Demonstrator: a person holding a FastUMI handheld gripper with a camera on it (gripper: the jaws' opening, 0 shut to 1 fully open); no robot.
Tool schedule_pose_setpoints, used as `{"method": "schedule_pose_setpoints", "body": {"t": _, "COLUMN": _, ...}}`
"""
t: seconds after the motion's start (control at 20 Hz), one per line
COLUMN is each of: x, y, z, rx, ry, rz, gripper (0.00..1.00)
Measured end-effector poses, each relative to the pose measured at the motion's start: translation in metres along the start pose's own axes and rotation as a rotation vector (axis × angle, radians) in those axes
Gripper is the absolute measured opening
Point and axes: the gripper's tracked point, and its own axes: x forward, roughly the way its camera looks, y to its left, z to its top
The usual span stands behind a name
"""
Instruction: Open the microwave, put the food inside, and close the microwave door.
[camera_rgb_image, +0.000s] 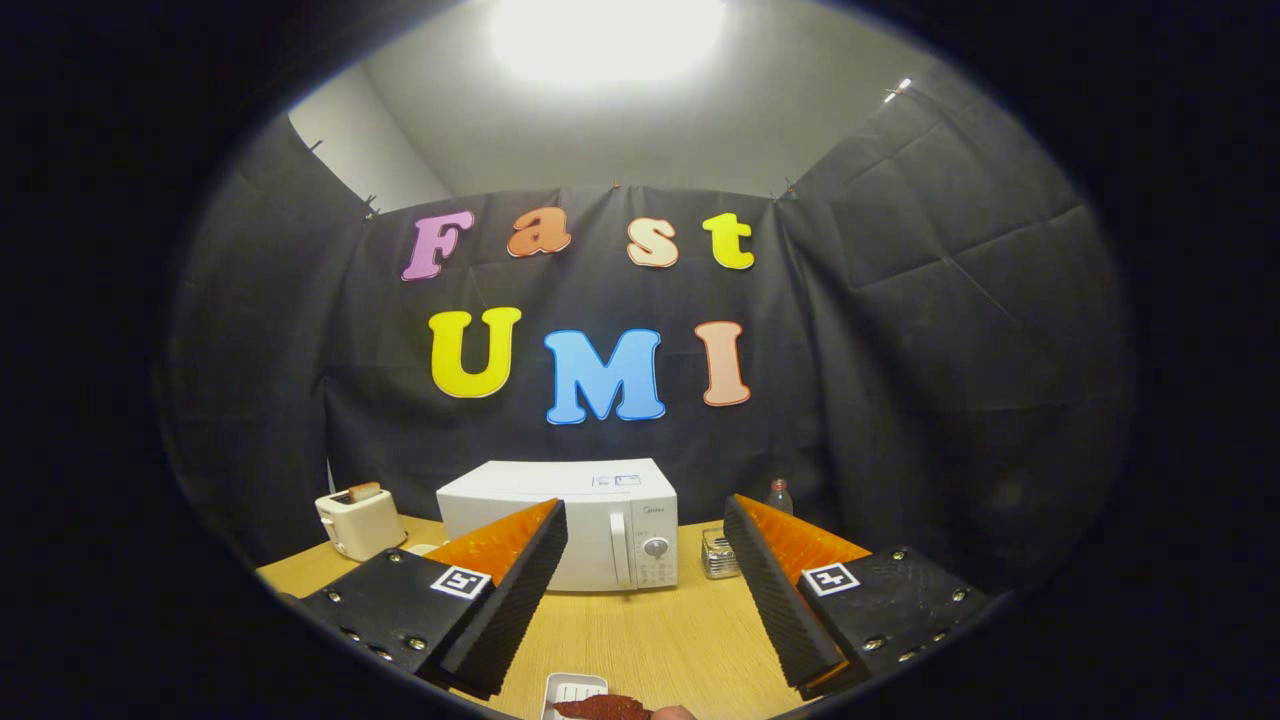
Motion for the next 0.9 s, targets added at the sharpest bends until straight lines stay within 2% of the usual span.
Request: {"method": "schedule_pose_setpoints", "body": {"t": 0.9, "x": -0.006, "y": -0.002, "z": -0.011, "rx": 0.017, "ry": 0.019, "rz": -0.009, "gripper": 0.97}}
